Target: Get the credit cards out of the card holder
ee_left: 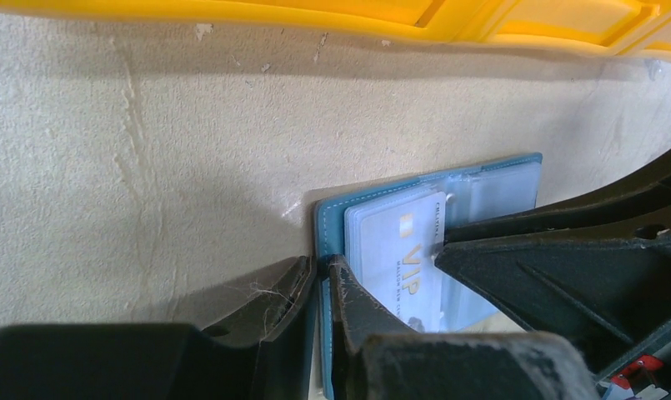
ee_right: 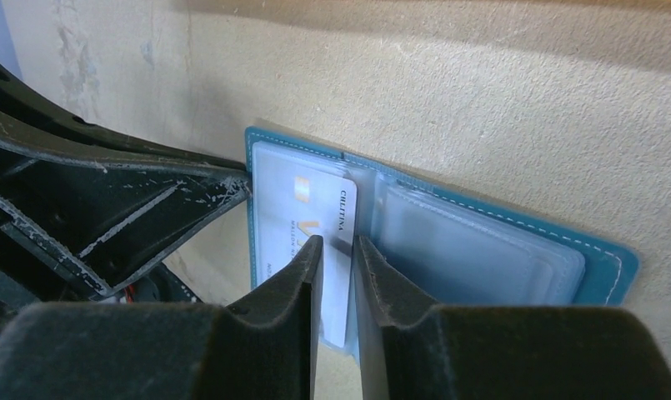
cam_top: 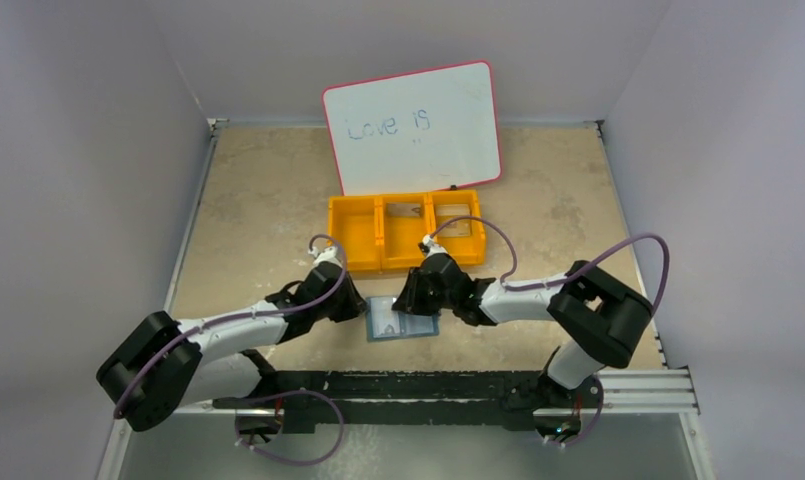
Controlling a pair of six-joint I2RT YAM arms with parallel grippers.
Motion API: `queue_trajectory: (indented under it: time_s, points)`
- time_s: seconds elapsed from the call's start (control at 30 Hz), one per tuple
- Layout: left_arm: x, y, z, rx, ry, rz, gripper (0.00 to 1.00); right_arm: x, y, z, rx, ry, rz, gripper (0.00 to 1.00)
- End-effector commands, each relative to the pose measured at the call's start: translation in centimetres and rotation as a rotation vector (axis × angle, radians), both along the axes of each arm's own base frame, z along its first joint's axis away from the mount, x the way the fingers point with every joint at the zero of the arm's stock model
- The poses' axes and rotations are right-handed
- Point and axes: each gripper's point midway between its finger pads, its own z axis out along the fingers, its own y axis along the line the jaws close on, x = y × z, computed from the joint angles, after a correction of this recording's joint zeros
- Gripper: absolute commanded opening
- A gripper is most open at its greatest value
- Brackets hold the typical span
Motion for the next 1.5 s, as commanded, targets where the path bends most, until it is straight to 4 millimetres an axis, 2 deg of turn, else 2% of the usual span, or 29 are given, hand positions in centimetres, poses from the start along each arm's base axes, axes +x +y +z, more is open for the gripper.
queue_trajectory:
  time_s: [0.0,0.1,0.17,0.27,0.37,0.43,0.53,0.6,0.77,0.9,0.97,1.17,1.3,1.47]
  points:
    - [-1.3,1.0,-2.0,0.084,0.050,-0.029,0.11,-0.6,1.0,1.2,0.056,0.008,0.052,0.22]
    - [-1.4,1.0,-2.1,0.086,0.054,-0.029,0.11,-0.5,1.2,1.5,0.070,0.005,0.052,0.16]
    - [-1.4,1.0,-2.2,0.082,0.053,-0.029,0.10,-0.4,1.3,1.7,0.081,0.010,0.034,0.16]
    - [-1.5,1.2,-2.2,0.092,0.053,-0.027,0.08,-0.2,0.6,1.5,0.063,0.028,-0.018,0.27]
    - [-1.4,1.6,-2.1,0.109,0.044,-0.013,0.08,0.7,-0.5,1.2,0.008,0.008,-0.083,0.27]
    - [-1.3,1.6,-1.8,0.099,0.034,-0.006,0.08,-0.3,-0.3,1.1,0.033,0.047,-0.058,0.27]
    - [-1.2,1.5,-1.5,0.093,0.030,-0.006,0.09,-0.3,-0.3,0.8,0.041,0.061,-0.077,0.28]
    - [-1.3,1.6,-1.4,0.103,0.033,-0.009,0.17,0.4,-0.5,0.6,0.013,0.053,-0.108,0.29]
    - [-0.9,1.5,0.6,0.063,-0.024,0.003,0.38,0.7,-0.7,0.6,-0.017,0.046,-0.125,0.29]
    - [-1.4,0.8,1.6,-0.008,-0.048,-0.031,0.45,0.9,-0.6,1.6,-0.005,0.020,-0.121,0.30]
    - [-1.8,0.2,1.4,-0.036,-0.037,-0.056,0.46,0.9,-0.3,1.9,0.004,0.016,-0.105,0.30]
    - [-2.7,-0.2,-0.9,0.017,0.044,-0.118,0.45,0.5,-0.1,1.9,-0.005,0.024,-0.092,0.31]
    - [-2.7,-0.5,-1.2,0.019,0.050,-0.130,0.44,0.4,-0.3,1.4,-0.028,0.035,-0.094,0.31]
    - [-2.3,1.3,-1.4,0.143,0.053,-0.093,0.30,0.6,-0.3,1.4,-0.040,0.036,-0.100,0.31]
